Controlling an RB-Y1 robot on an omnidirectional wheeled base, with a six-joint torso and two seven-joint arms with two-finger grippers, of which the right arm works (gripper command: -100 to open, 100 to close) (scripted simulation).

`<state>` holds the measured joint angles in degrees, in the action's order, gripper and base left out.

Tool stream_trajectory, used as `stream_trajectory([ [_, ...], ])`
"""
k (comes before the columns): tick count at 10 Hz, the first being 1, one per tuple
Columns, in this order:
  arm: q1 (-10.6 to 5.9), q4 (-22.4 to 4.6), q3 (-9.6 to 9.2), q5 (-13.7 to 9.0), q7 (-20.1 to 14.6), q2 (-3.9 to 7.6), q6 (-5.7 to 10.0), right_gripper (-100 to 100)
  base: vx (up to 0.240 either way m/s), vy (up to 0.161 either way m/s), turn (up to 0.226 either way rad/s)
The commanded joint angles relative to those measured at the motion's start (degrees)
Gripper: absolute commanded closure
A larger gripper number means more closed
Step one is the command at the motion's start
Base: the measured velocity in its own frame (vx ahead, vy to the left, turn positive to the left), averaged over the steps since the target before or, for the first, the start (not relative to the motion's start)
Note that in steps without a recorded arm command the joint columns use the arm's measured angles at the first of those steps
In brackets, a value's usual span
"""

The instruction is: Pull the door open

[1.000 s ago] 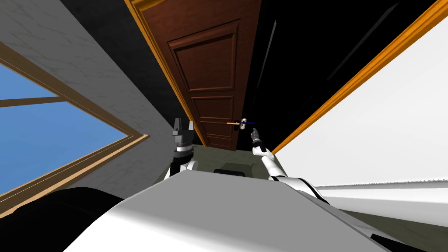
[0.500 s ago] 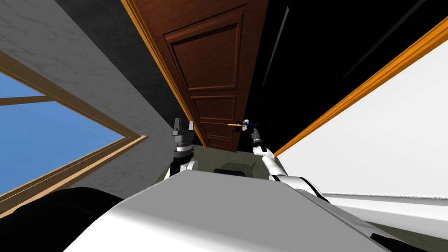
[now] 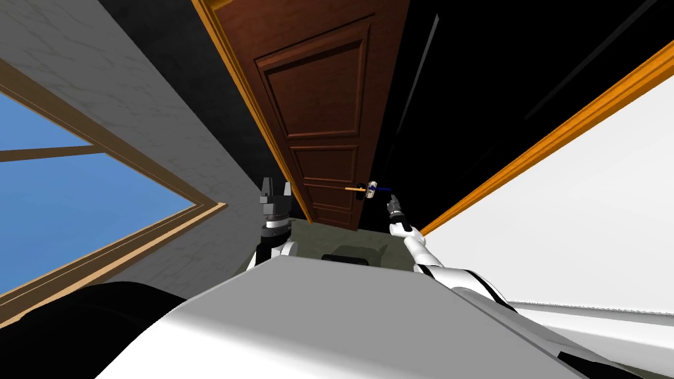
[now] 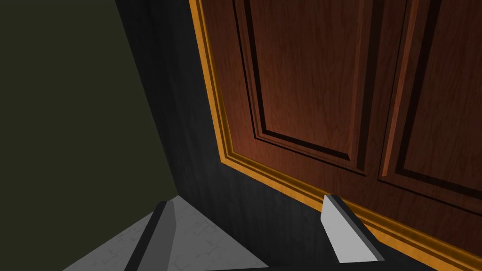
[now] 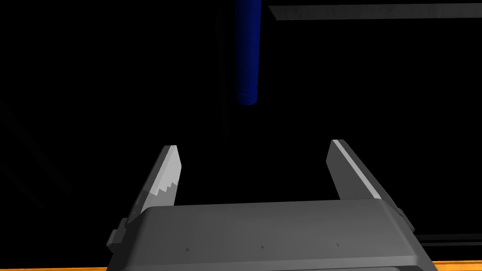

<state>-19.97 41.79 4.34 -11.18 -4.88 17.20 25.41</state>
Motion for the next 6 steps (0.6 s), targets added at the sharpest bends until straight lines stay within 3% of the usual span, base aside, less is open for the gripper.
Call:
stream_trajectory([
  [1, 0.22, -1.4, 0.32, -0.3, -1.1, 1.65, 0.76, -100, 0.073, 0.031, 0.070],
  [2, 0.45, -1.7, 0.51, -0.4, -1.5, 2.36, 0.93, -100, 0.086, 0.036, 0.059],
  [5, 1.48, -3.1, 1.31, -1.2, -3.9, 5.97, 1.92, -100, 0.128, 0.005, 0.141],
  [6, 1.48, -3.1, 1.31, -1.2, -3.9, 5.97, 1.92, -100, 0.103, -0.017, 0.023],
])
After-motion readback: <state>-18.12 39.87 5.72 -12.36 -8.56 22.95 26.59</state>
